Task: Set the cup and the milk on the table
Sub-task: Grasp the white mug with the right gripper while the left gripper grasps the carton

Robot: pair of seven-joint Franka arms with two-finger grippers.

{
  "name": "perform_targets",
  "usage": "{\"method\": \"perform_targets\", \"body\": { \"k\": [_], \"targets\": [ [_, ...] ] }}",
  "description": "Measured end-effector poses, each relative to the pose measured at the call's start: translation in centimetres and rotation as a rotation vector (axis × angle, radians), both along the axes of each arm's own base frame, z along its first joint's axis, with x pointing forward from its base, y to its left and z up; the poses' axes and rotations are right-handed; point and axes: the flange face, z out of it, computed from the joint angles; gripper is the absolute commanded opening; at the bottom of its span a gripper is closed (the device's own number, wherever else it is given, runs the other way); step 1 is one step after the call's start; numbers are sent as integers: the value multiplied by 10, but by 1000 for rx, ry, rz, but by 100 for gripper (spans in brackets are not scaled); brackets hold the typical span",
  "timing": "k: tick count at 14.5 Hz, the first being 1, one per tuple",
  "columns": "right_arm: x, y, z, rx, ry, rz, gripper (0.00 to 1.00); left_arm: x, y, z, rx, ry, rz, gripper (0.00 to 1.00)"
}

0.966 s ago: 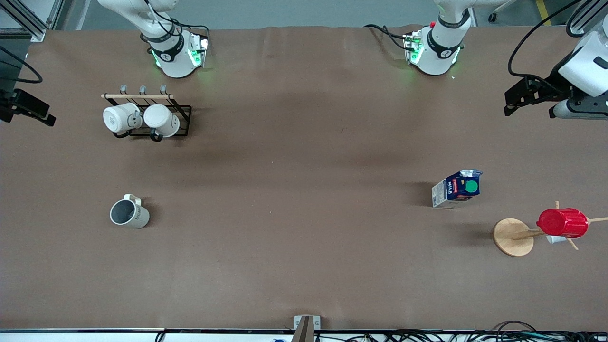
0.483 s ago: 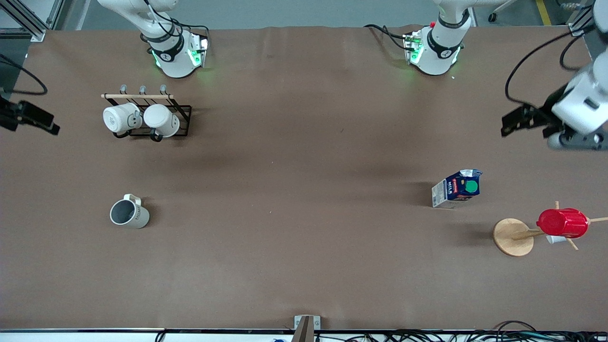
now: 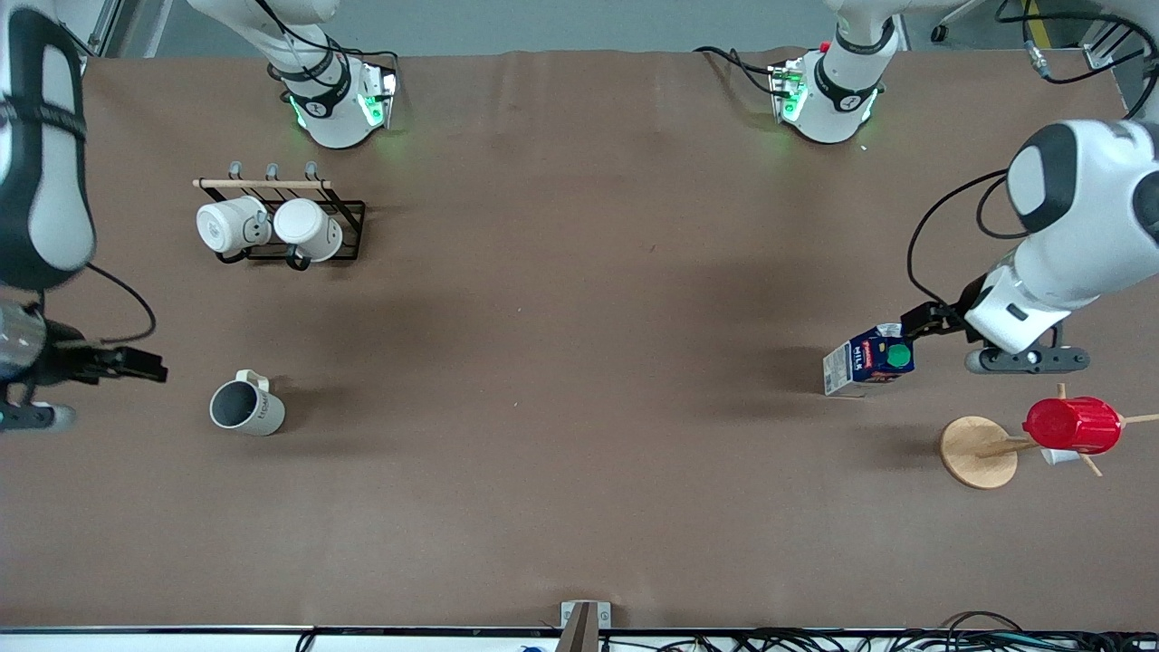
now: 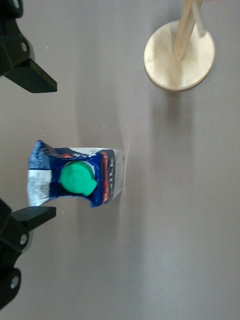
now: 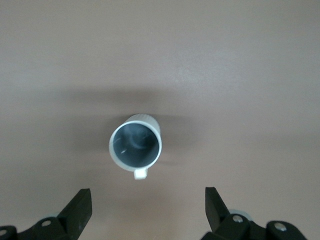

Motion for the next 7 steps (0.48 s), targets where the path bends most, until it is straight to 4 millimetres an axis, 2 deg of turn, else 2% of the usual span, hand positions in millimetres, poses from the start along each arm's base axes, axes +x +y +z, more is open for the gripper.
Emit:
{"method": "perform_targets", "body": {
  "k": [1, 3, 5, 7],
  "targets": [
    [4, -4, -27, 1, 8, 10, 100, 1, -1, -12, -2, 9, 3, 100],
    [4, -4, -65, 0, 4, 24, 100, 2, -8, -25, -5, 26, 14, 100],
    [-2, -1, -96, -3, -21, 33, 100, 1, -15, -33, -6, 40, 15, 100],
    [-10, 2, -121, -7, -55, 42, 100, -1, -18, -38, -7, 50, 10, 91]
  ]
}}
